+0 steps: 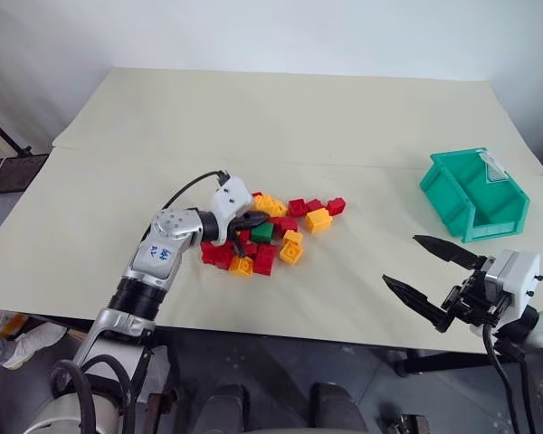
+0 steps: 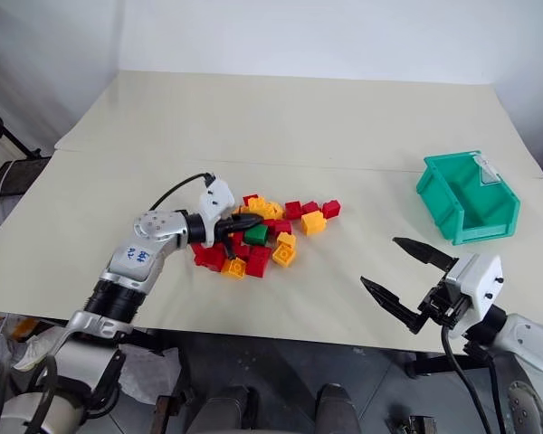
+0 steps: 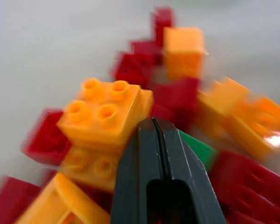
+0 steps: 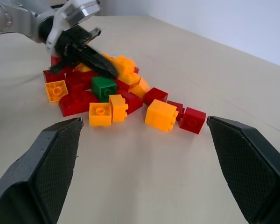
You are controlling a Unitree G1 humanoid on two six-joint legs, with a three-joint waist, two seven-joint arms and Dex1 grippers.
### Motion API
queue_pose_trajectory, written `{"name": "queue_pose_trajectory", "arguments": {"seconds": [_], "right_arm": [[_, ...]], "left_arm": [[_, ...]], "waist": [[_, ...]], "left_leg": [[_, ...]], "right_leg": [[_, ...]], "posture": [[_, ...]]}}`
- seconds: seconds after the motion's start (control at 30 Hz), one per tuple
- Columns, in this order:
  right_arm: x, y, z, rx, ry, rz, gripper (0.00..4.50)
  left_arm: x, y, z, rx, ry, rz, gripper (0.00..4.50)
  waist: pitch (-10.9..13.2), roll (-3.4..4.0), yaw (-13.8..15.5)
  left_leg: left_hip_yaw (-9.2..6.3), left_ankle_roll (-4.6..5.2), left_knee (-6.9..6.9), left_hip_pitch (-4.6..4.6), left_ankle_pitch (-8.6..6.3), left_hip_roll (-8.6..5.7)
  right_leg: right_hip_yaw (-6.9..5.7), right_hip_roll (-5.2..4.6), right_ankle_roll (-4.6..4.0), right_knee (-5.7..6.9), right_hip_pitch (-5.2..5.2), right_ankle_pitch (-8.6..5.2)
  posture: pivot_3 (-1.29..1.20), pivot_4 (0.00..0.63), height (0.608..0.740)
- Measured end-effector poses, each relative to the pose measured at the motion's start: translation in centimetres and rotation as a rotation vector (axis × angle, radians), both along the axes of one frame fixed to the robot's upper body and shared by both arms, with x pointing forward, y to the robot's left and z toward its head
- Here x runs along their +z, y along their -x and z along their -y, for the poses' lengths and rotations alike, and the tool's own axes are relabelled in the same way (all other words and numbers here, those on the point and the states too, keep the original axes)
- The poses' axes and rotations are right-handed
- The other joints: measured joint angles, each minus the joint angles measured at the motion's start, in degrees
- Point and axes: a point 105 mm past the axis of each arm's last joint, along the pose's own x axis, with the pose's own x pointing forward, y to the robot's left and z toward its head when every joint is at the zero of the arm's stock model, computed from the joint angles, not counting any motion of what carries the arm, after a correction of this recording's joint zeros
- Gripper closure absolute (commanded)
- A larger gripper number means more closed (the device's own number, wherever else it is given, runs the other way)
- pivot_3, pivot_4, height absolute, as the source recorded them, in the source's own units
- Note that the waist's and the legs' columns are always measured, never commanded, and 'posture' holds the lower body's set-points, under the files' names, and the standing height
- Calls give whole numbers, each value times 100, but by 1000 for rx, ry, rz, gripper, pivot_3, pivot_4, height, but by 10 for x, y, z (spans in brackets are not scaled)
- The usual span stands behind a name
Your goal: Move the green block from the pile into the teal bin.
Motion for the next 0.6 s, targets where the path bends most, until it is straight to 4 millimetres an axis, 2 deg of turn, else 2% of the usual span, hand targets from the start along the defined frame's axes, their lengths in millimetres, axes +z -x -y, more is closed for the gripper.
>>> {"name": "queue_pose_trajectory", "arguments": {"seconds": [0.1,0.23,0.37,0.5,0.6], "right_arm": [[0,1,-5,8,-7,2,48],[-2,0,-10,23,-17,-7,48],[2,-3,-12,29,-19,7,0],[-1,-4,-13,31,-24,-21,0],[-2,-4,-13,37,-17,-32,0]], "left_arm": [[12,-12,-5,37,33,49,4500],[6,-19,-19,52,19,39,4500],[15,-7,-37,-46,58,27,3625],[19,22,-55,-212,0,39,2362],[16,30,-58,-254,-36,40,1449]], "waist": [[1,-1,-6],[1,-1,-24],[3,-4,-50],[2,-4,-44],[3,-4,-1]], "left_leg": [[2,0,0,0,0,0],[5,0,1,0,0,-1],[4,-1,2,-2,1,2],[2,-1,4,-3,0,2],[2,0,20,-10,-1,0]], "right_leg": [[-3,0,0,1,0,0],[-5,0,1,3,0,0],[-12,0,0,8,-2,0],[-14,-1,0,8,-1,0],[-22,-1,0,8,6,0]], "posture": [[0,150,740],[0,150,740],[0,150,740],[0,150,740],[0,150,740]]}}
